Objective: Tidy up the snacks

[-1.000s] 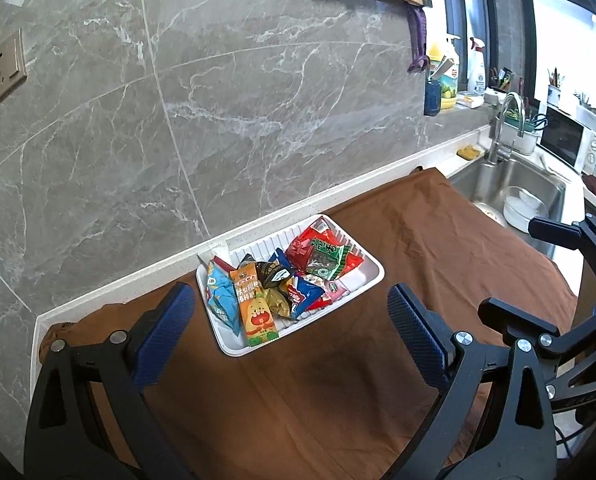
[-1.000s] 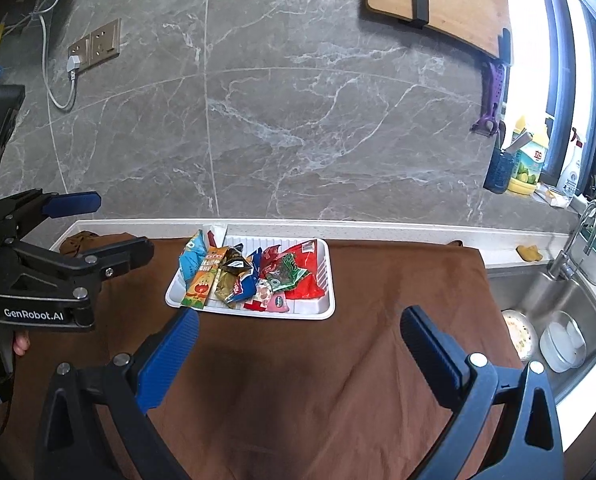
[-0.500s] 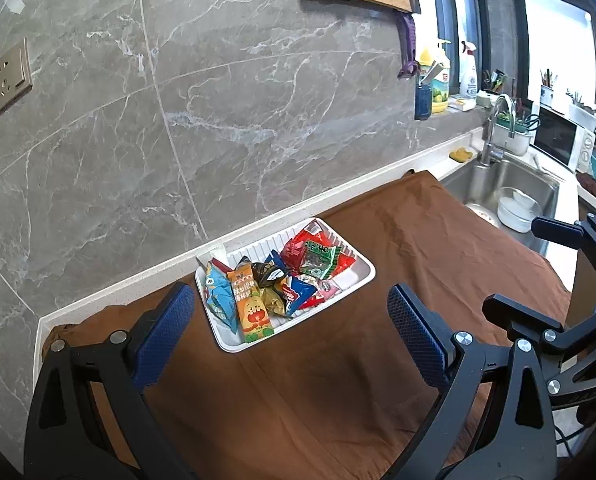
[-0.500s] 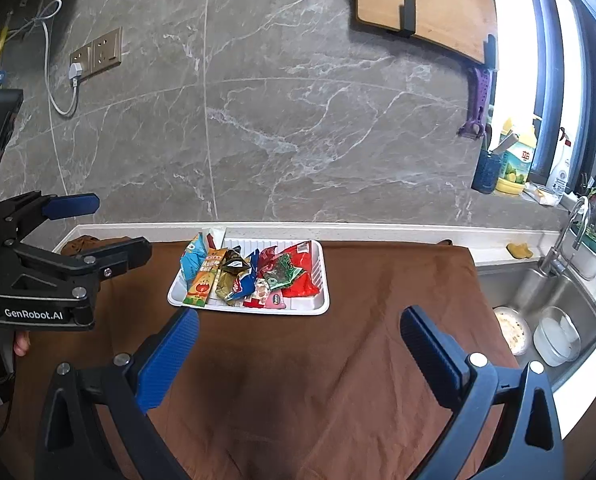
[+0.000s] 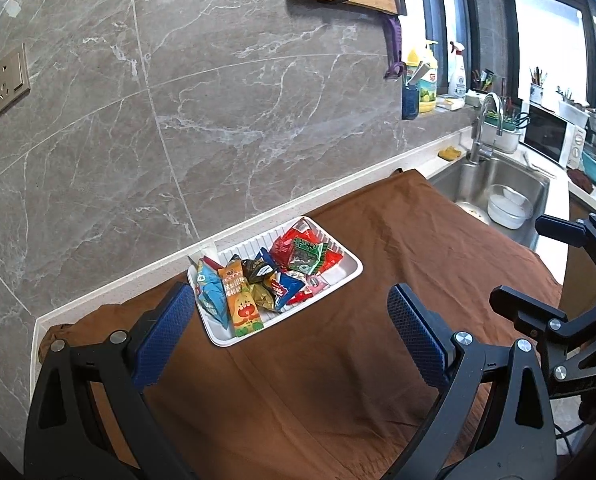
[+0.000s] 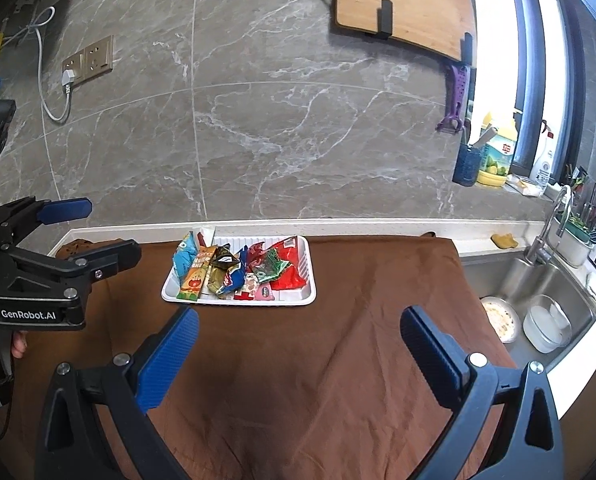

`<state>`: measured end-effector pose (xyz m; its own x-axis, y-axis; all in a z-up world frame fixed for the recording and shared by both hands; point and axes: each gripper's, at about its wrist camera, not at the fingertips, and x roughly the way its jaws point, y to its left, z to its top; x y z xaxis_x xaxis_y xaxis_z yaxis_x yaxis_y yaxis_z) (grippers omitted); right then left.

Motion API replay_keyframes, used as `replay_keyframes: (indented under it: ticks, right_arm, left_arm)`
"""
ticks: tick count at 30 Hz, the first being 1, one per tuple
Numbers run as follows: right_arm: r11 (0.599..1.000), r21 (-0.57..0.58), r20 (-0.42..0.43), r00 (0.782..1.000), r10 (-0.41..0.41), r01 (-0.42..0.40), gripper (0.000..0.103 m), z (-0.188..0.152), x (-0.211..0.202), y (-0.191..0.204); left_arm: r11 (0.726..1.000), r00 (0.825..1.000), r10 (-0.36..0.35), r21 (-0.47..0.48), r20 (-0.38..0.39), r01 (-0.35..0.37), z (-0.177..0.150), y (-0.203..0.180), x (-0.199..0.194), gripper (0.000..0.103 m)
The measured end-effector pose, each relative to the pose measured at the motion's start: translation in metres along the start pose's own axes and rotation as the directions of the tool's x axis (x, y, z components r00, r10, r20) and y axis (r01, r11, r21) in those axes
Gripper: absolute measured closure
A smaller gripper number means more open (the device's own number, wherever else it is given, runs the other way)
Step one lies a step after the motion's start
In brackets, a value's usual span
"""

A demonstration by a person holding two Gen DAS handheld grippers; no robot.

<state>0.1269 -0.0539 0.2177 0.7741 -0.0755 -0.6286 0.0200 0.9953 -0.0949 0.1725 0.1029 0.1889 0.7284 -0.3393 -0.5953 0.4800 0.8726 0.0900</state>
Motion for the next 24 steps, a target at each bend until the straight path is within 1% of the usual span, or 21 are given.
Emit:
replay_keyframes:
  ticks: [16, 24]
  right_arm:
    - [1.0, 0.029, 0.005, 1.0, -0.011, 0.011, 0.0, -0.012, -0.011, -0.013]
    - [0.999, 0.035, 0.022, 1.0, 0.012, -0.013, 0.0, -0.016, -0.014, -0.032]
  left_arm:
    - [1.0, 1.0, 0.002, 0.013, -0.005, -0.002, -0.008, -0.005, -0.006, 0.005]
    - [1.0, 1.0, 0.024, 0.018, -0.001, -0.024, -0.003, -0.019, -0.009, 0.005]
